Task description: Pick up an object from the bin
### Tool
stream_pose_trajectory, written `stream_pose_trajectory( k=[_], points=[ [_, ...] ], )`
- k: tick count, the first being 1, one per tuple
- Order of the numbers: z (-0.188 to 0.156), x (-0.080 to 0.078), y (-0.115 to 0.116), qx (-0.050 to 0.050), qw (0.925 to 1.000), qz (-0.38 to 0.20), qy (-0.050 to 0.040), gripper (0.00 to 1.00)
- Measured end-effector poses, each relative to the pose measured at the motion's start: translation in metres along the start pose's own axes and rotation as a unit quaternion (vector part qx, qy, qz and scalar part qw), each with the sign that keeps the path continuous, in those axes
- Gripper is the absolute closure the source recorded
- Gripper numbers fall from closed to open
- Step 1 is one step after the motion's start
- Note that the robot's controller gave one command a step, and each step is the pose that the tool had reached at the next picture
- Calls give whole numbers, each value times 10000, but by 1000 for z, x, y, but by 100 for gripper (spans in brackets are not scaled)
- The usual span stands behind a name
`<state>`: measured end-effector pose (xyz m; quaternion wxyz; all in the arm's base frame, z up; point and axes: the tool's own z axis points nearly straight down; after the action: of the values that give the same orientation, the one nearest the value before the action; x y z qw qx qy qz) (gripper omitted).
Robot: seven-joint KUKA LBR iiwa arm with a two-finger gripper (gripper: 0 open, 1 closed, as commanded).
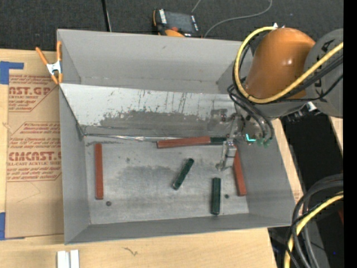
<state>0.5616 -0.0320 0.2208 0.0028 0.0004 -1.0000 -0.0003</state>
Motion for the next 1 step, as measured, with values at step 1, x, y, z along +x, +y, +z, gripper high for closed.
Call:
stream_pose_trajectory(
  k=[1],
  points=[
    [153,20,22,2,9981,-613,-22,0]
  ],
)
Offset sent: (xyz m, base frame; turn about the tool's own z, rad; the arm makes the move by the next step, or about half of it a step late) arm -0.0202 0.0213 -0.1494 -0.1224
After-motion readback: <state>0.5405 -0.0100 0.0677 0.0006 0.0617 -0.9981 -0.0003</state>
